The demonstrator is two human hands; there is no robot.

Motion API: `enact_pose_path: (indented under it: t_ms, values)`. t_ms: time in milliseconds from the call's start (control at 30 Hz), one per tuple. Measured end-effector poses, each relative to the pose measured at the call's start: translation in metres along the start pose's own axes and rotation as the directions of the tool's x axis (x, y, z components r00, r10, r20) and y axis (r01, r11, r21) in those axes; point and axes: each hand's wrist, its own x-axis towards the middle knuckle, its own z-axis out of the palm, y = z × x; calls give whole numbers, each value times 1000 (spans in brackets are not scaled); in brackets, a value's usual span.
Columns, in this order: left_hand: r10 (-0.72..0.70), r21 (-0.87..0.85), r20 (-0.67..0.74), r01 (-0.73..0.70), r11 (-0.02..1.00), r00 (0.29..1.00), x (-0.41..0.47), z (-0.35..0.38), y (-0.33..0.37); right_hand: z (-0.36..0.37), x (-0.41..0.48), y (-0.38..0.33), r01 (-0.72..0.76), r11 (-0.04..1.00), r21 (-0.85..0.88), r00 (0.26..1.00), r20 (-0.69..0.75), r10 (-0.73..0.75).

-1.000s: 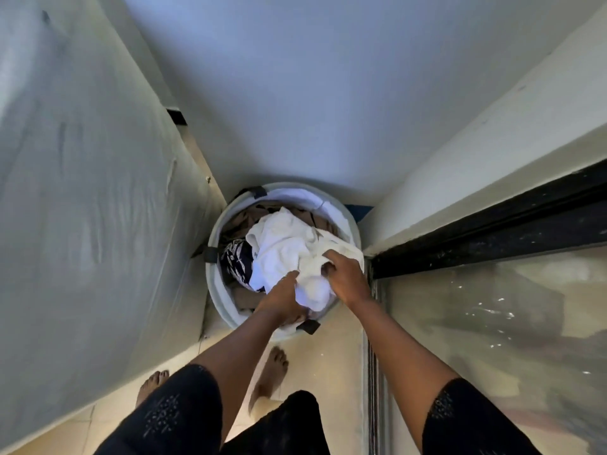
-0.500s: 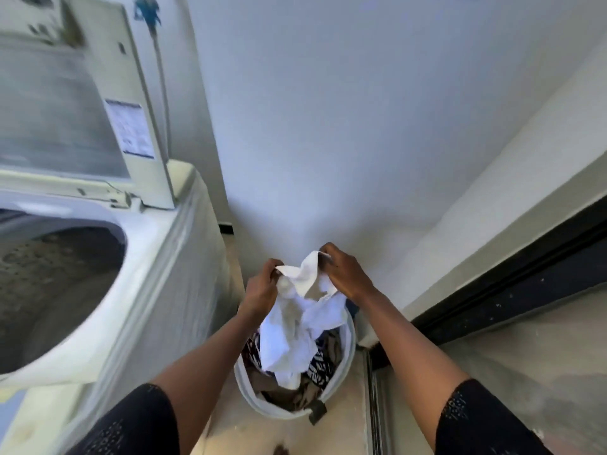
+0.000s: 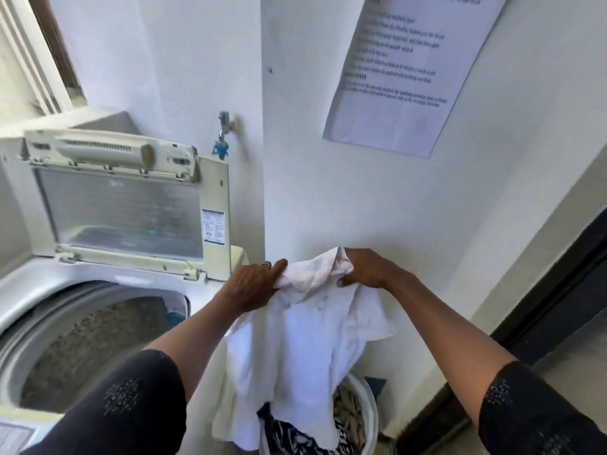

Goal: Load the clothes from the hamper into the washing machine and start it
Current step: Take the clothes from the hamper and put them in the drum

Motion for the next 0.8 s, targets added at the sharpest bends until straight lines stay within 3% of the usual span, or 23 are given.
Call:
enact_pose_path:
  t_ms: [100, 267, 400, 567, 800]
  values:
    - [-70, -99, -42, 65, 993, 997, -5, -16, -10, -20, 2, -21, 17, 996, -86, 990, -137, -28]
    - [-390, -196, 39, 390, 900, 920, -7, -42, -35, -60, 3, -58, -4, 978, -210, 975, -217, -43]
    - [-548, -410, 92, 534, 740, 831, 8, -80, -56, -101, 6, -101, 59, 971, -232, 966, -233, -115]
    - [-703, -566, -95, 543, 621, 705, 15, -143, -84, -145, 0, -167, 179, 983, -49, 891, -415, -183]
    - [-743, -567, -330, 507, 649, 583, -4, -224, -147, -196, 5, -277, 426, 860, 283, 781, -594, -192]
